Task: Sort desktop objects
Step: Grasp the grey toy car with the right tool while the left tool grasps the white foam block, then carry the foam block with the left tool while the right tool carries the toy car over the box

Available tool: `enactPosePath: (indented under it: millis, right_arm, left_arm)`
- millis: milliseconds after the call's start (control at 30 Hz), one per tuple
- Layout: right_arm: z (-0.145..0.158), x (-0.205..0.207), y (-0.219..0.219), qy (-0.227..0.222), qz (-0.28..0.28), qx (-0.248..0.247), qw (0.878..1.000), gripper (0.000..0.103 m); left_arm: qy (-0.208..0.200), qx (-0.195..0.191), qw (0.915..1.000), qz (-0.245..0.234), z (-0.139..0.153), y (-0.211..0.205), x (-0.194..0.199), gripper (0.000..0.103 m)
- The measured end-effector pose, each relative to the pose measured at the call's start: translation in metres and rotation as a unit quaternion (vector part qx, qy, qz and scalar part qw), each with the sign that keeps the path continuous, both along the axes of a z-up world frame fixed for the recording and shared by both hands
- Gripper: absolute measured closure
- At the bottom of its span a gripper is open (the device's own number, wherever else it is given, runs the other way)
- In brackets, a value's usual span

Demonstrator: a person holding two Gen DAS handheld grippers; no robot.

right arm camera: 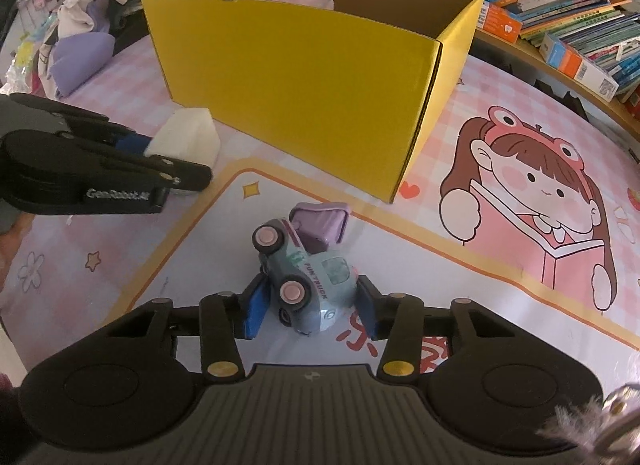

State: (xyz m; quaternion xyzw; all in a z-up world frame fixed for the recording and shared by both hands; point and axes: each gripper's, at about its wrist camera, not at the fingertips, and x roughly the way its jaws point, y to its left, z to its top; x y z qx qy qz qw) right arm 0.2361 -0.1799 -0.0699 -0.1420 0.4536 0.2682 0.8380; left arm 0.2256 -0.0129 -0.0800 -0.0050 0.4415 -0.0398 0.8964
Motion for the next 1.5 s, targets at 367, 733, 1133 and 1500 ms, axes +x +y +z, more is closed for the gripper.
enactPosePath:
  millis: [367,733,1133,1500]
  right_arm:
    - [0.012,-0.015,0.000,-0.003,-0.006,0.015,1.000,0.060]
    - [0.032,-0.039,0.006,-0.018,-0.018,0.036,0.999,0.060]
    - [0.056,-0.049,0.005,-0.039,-0.044,0.062,0.996,0.060]
    - [0.100,-0.028,0.007,-0.093,-0.037,0.083,0.991,0.060]
  left_arm:
    - [-0.009,-0.031,0.9995,-0.003,0.016,0.010,-0.040,0.078]
    - [-0.047,-0.029,0.9979,-0.035,0.039,0.009,-0.066,0.079]
    - [-0.081,-0.019,0.9943,-0.067,0.060,0.015,-0.082,0.079]
    - [-0.136,-0.004,0.9870,-0.086,0.093,0.013,-0.066,0.079]
